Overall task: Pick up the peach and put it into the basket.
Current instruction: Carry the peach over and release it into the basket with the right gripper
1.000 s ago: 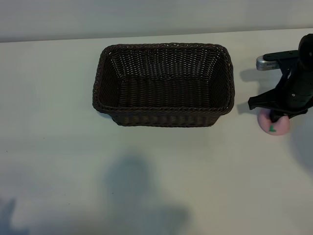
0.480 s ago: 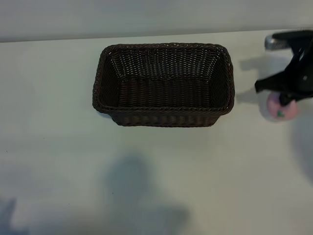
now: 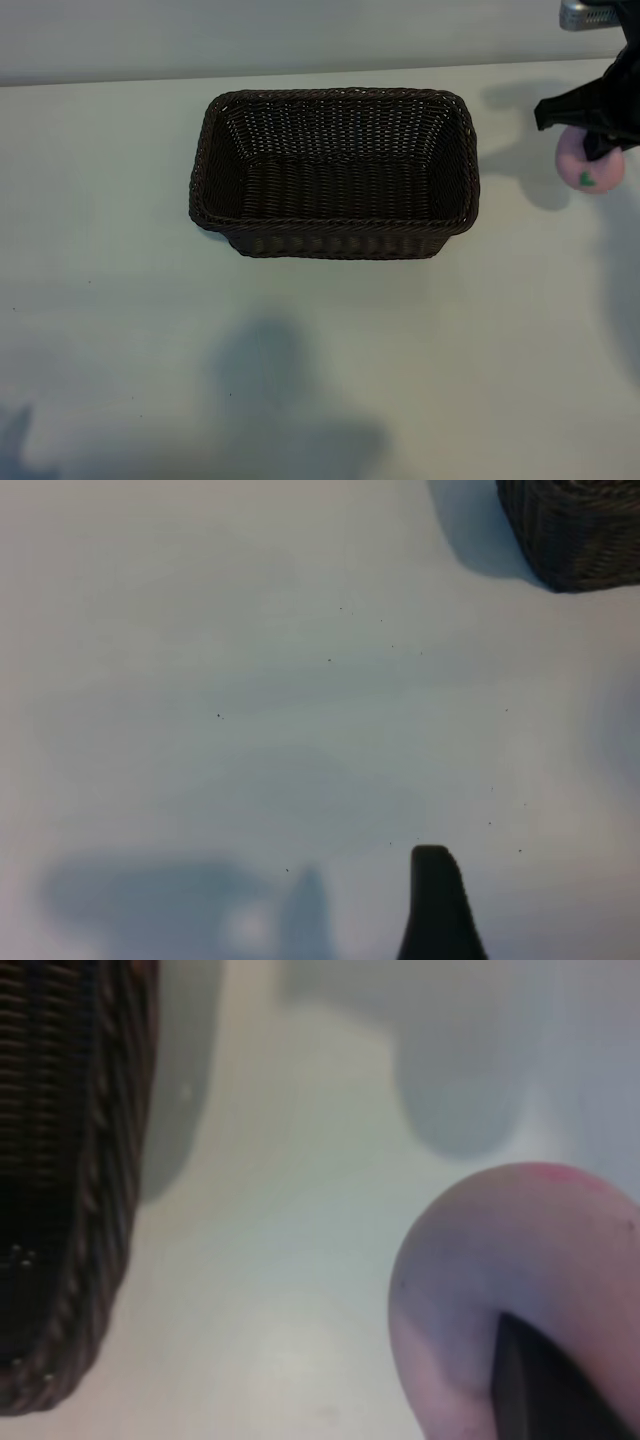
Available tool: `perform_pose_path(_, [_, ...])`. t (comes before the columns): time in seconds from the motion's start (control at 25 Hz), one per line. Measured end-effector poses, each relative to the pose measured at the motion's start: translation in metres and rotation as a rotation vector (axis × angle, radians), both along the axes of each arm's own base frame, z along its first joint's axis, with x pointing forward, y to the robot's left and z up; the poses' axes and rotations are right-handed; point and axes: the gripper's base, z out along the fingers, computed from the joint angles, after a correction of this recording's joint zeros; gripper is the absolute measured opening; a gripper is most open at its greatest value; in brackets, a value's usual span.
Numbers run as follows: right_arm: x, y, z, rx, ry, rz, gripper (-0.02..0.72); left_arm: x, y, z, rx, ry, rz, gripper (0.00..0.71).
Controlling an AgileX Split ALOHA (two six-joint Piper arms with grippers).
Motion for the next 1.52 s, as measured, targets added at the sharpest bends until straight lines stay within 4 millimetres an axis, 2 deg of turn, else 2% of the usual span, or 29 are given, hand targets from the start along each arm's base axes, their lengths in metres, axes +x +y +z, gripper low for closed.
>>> perform_pose_path(0.16, [0.003, 0.02, 0.014, 0.03, -0.025, 0.064, 0.043, 0.0, 0.0, 0.0, 0.0, 0.0, 0.0, 0.481])
perform_pose_path(0.44, [0.009, 0.086, 0.038, 0.056, -0.093, 0.241, 0.043, 0.0, 0.0, 0.0, 0.0, 0.0, 0.0, 0.481])
perform_pose_path(0.56, [0.017, 0.114, 0.031, 0.059, -0.082, 0.305, 0.043, 0.0, 0.0, 0.0, 0.0, 0.0, 0.0, 0.481])
perform_pose_path(0.76, [0.03, 0.145, 0.01, 0.055, -0.045, 0.364, 0.043, 0.0, 0.0, 0.0, 0.0, 0.0, 0.0, 0.481])
perform_pose_path(1.04, [0.045, 0.153, -0.032, 0.03, 0.025, 0.371, 0.042, 0.0, 0.0, 0.0, 0.0, 0.0, 0.0, 0.481])
perform_pose_path(1.28, [0.051, 0.155, -0.041, 0.026, 0.01, 0.379, 0.052, 0.0, 0.0, 0.0, 0.0, 0.0, 0.0, 0.481])
perform_pose_path(1.4, [0.051, 0.155, -0.041, 0.022, 0.003, 0.394, 0.115, 0.0, 0.0, 0.0, 0.0, 0.0, 0.0, 0.481])
perform_pose_path(1.52, [0.051, 0.155, -0.041, 0.021, 0.002, 0.397, 0.262, 0.0, 0.0, 0.0, 0.0, 0.0, 0.0, 0.481])
